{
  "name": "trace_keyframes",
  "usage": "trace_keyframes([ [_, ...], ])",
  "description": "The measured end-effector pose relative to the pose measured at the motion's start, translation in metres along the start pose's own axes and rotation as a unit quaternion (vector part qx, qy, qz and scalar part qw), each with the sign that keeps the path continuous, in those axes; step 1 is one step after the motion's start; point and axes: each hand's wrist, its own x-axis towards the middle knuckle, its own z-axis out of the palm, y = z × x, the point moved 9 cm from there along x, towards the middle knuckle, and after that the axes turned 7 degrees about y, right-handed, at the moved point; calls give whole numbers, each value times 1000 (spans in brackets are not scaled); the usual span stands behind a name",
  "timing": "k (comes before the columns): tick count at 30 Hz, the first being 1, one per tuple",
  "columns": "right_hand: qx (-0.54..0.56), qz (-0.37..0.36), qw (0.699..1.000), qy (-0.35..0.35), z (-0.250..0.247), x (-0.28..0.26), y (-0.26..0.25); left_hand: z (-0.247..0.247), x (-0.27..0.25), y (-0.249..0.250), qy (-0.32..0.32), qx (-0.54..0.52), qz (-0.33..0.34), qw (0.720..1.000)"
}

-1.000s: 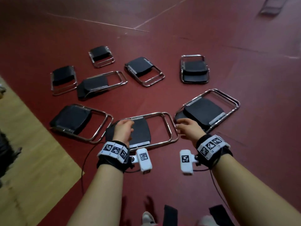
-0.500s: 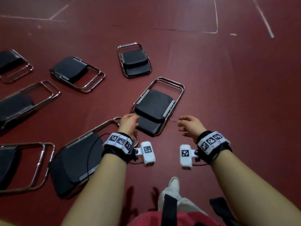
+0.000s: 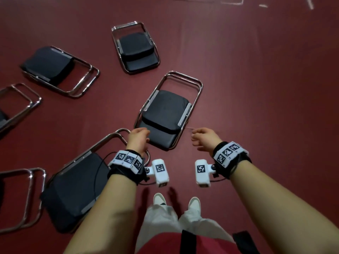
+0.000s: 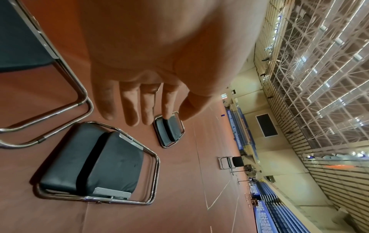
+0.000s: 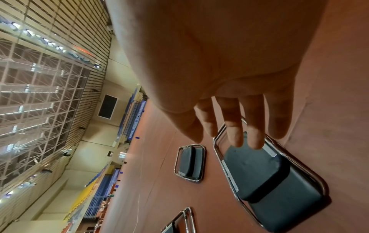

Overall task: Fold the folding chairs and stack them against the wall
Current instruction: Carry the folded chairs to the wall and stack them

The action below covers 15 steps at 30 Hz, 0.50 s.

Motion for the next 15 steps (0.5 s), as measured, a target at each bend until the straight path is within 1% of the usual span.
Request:
trace_keyframes([
  [4,-2,25,1000,11,24,41,1,13,47,0,-16,17,-11,1000],
  [9,6,40,999,18,51,100,10,34,108,-10,-19,37,-23,999],
  [12,18,55,998,19,64,145,27,53,147,-20,-6,37,-23,999],
  [15,29,67,997,12,78,196,51,77,190,-43,10,41,-28,999],
])
